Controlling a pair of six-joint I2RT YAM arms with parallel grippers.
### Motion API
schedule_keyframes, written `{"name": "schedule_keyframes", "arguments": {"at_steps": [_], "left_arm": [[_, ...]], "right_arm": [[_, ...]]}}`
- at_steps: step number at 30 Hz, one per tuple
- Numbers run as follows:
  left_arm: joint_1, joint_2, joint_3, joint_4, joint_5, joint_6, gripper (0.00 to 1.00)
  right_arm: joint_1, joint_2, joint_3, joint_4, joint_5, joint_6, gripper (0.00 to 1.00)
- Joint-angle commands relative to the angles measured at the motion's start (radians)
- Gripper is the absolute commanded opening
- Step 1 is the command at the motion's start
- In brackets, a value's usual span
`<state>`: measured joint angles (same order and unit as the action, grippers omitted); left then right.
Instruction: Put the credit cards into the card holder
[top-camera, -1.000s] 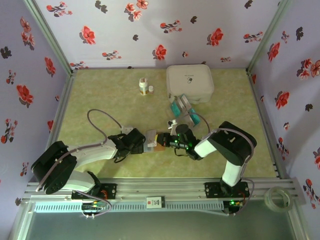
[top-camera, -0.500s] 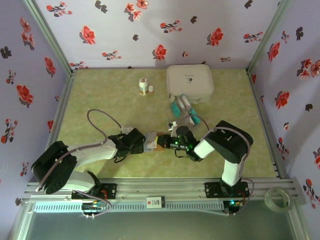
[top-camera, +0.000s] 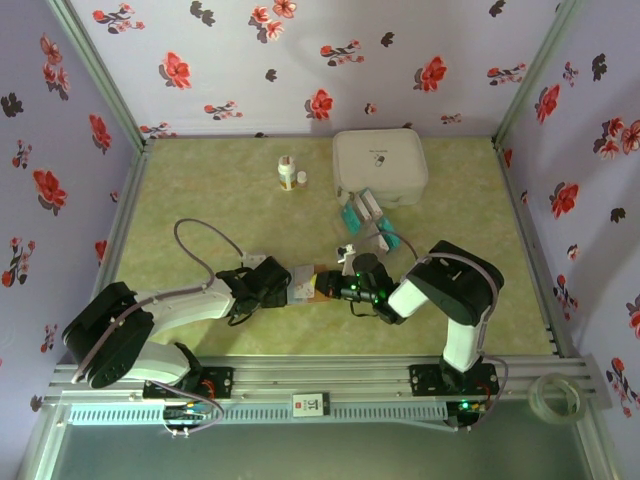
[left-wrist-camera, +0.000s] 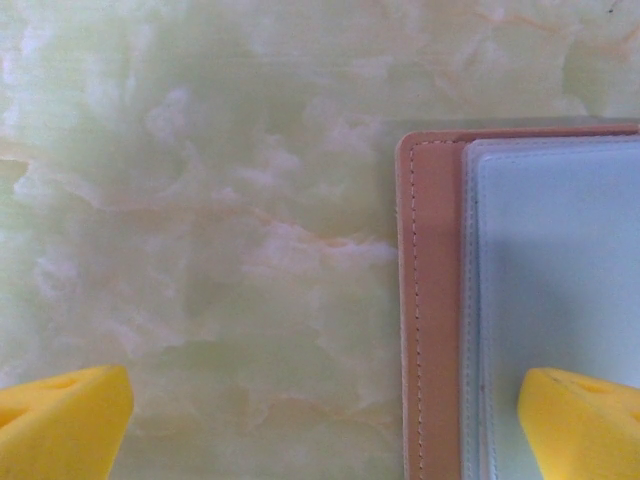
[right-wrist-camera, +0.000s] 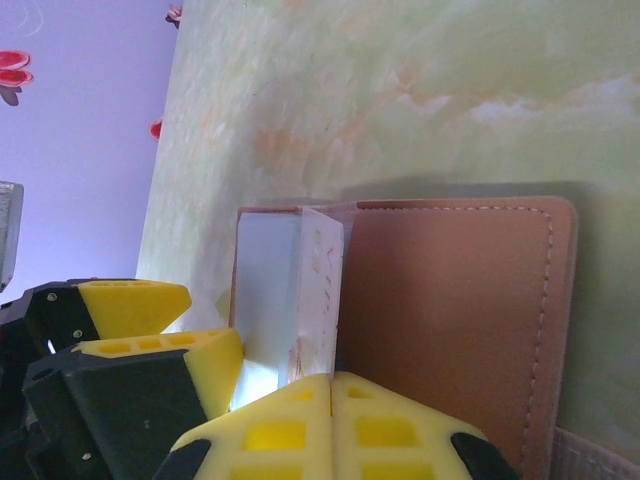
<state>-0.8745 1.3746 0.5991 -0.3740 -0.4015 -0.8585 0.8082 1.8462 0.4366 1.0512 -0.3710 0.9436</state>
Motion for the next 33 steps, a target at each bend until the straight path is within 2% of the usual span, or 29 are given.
{"name": "schedule_keyframes", "arguments": {"at_steps": [1,33], "left_arm": [[0.009,0.02,-0.035,-0.062,-0.039,-0.007,1.0],[0.009,0.026,-0.033,-0.062,-0.039,-0.005,1.0]], "right_arm": [[0.004,0.024,-0.022,0.01,-0.009,-0.006,0.0],[0.003,0.091,-0.026,0.031,-0.068,0.014,0.0]]}}
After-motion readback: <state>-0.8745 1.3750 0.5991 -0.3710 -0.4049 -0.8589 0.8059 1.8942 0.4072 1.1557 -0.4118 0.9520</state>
